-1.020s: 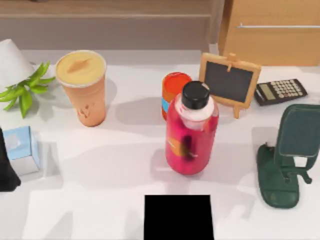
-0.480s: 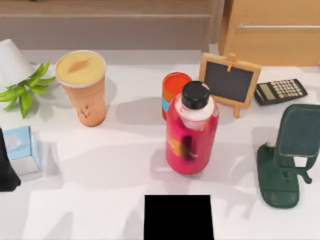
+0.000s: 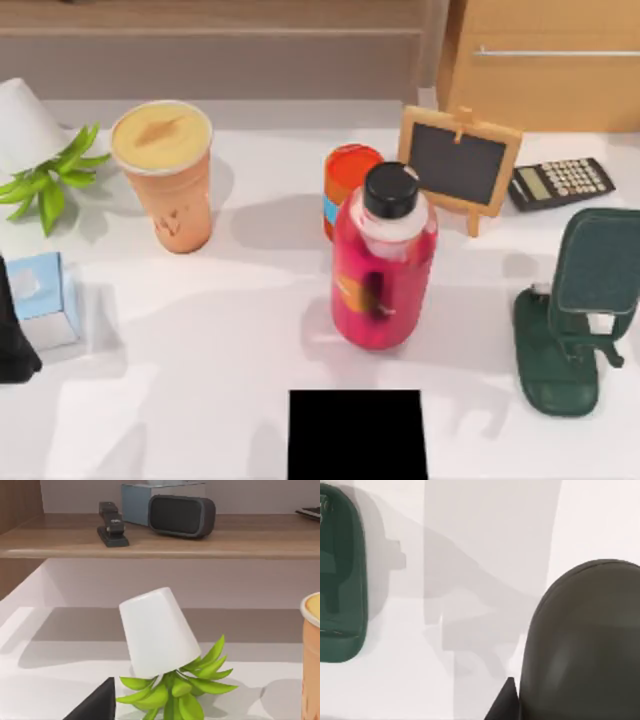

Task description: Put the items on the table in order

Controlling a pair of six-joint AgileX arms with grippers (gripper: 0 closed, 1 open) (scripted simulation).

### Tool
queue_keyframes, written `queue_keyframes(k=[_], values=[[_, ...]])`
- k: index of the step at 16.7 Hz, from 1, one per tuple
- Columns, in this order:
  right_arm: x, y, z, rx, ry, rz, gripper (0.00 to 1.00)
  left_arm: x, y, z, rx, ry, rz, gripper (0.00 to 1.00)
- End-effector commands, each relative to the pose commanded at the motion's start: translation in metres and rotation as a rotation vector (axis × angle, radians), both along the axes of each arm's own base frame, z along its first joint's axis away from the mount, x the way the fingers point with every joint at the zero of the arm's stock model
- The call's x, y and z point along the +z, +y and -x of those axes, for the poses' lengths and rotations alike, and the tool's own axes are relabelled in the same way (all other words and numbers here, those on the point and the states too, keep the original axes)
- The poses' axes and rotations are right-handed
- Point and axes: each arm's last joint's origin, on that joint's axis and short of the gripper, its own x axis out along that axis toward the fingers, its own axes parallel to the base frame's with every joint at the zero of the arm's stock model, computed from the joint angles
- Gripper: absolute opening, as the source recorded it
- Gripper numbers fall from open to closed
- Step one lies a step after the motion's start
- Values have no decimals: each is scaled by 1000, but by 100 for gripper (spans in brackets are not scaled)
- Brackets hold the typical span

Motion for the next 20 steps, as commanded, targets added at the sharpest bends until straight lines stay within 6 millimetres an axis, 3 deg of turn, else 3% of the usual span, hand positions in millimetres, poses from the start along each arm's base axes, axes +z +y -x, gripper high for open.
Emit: queue_keyframes(k=[4,9,15,20], values=[[26,49,52,495,50,-31,0,0,0,0,0,0,0,100],[25,120,102,1287,94,-117,0,0,0,0,0,0,0,100],[-22,219,116,2229,63,-170,0,0,0,0,0,0,0,100],[-82,297,127,2815,32,-144,0,0,0,0,0,0,0,100]])
